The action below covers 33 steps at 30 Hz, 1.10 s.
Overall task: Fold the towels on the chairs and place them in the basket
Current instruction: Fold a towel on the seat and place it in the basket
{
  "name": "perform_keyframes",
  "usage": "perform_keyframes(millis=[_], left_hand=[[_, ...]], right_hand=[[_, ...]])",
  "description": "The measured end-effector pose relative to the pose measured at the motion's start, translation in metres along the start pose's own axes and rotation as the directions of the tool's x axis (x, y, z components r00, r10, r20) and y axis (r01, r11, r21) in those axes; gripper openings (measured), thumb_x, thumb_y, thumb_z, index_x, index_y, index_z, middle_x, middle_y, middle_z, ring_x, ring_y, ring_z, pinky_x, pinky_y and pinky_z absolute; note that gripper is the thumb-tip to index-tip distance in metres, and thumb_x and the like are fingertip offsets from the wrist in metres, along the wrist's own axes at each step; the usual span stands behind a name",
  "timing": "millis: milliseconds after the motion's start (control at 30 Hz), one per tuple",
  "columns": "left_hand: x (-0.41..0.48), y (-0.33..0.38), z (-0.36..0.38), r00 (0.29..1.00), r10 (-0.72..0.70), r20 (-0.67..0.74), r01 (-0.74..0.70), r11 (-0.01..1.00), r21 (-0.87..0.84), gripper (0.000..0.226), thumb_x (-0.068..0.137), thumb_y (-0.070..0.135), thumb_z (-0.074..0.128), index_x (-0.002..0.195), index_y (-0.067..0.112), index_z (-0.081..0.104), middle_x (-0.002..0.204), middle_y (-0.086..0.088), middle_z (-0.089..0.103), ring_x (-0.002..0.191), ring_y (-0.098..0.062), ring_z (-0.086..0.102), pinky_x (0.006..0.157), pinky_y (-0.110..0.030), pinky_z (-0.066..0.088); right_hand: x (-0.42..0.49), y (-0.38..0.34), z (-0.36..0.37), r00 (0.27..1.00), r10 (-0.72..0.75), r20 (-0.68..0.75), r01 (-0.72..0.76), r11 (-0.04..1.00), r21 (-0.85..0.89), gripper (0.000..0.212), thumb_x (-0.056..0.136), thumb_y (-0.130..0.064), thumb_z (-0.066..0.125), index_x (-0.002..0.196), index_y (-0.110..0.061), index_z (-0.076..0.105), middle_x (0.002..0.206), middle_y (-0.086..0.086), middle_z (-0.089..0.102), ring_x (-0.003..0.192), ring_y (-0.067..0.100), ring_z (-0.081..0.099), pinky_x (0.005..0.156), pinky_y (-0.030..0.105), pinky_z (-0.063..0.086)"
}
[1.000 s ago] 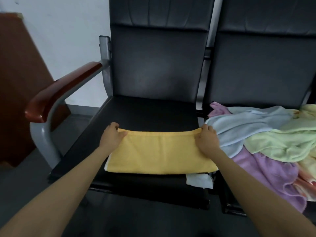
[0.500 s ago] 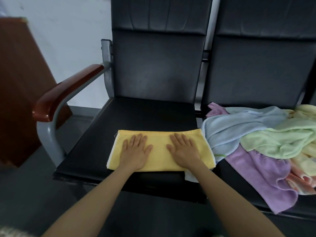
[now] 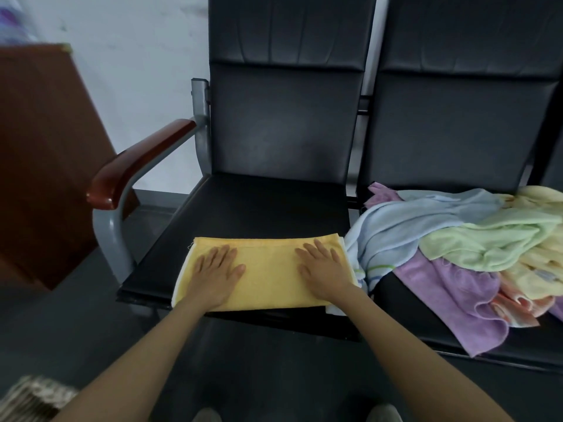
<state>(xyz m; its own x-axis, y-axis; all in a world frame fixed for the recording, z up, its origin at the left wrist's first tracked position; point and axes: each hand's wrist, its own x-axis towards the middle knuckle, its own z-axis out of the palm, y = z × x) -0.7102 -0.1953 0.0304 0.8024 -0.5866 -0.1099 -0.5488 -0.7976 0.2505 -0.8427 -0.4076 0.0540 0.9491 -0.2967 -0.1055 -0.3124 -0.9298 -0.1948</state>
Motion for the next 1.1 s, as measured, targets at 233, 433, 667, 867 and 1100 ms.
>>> perform_keyframes(millis=[233,433,667,867,1100], left_hand=[[-0.004,-0.015,-0.017,0.92,-0.308,-0.242,0.208,0.908,-0.363,0.044,0.096,0.021,0.051,0.138,0.009,0.042,0.147,-0.011,0.032,0.132,-0.03,0.029,0.109,-0.039,0.026],[-0.006,-0.029,-0.032,0.816,-0.575,-0.069,0.549,0.806,-0.223,0.078,0.082,0.064,0.055,0.13,0.004,0.046,0.142,-0.019,0.031,0.131,-0.037,0.026,0.108,-0.045,0.022],[-0.009,-0.028,-0.046,0.921,-0.384,-0.068,0.295,0.801,-0.521,0.035,0.092,0.041,0.055,0.103,0.008,0.051,0.114,-0.014,0.059,0.091,-0.022,0.053,0.075,-0.036,0.043],[-0.014,0.017,-0.09,0.951,-0.236,-0.202,-0.015,0.613,-0.79,0.05,0.096,0.016,0.048,0.139,0.04,0.039,0.137,0.0,0.046,0.122,-0.018,0.046,0.097,-0.028,0.034],[-0.009,0.091,-0.082,0.996,-0.018,-0.09,-0.054,0.679,-0.732,0.037,0.099,0.016,0.04,0.129,0.031,0.058,0.131,0.0,0.052,0.085,-0.009,0.053,0.07,-0.02,0.042]], right_hand=[[-0.008,0.001,0.022,0.997,0.051,0.062,-0.056,0.995,0.085,0.056,0.101,-0.05,0.012,0.152,-0.032,0.0,0.16,-0.009,-0.006,0.146,0.015,-0.012,0.117,0.04,-0.011],[-0.007,0.0,0.024,0.997,0.059,0.052,-0.063,0.996,0.065,0.055,0.1,-0.051,0.012,0.152,-0.034,0.001,0.16,-0.011,-0.004,0.146,0.013,-0.011,0.117,0.038,-0.011],[-0.005,-0.002,0.02,0.996,0.062,0.062,-0.066,0.996,0.066,0.055,0.1,-0.05,0.015,0.152,-0.033,0.005,0.16,-0.01,-0.001,0.147,0.014,-0.006,0.118,0.039,-0.006],[-0.004,-0.004,0.011,0.998,0.045,0.035,-0.045,0.999,-0.01,0.056,0.098,-0.053,0.025,0.15,-0.033,0.018,0.158,-0.005,0.013,0.145,0.021,0.01,0.117,0.043,0.007],[-0.001,-0.011,0.01,0.998,0.046,0.04,-0.046,0.999,-0.018,0.055,0.097,-0.055,0.028,0.148,-0.035,0.022,0.158,-0.005,0.015,0.144,0.023,0.012,0.115,0.044,0.01]])
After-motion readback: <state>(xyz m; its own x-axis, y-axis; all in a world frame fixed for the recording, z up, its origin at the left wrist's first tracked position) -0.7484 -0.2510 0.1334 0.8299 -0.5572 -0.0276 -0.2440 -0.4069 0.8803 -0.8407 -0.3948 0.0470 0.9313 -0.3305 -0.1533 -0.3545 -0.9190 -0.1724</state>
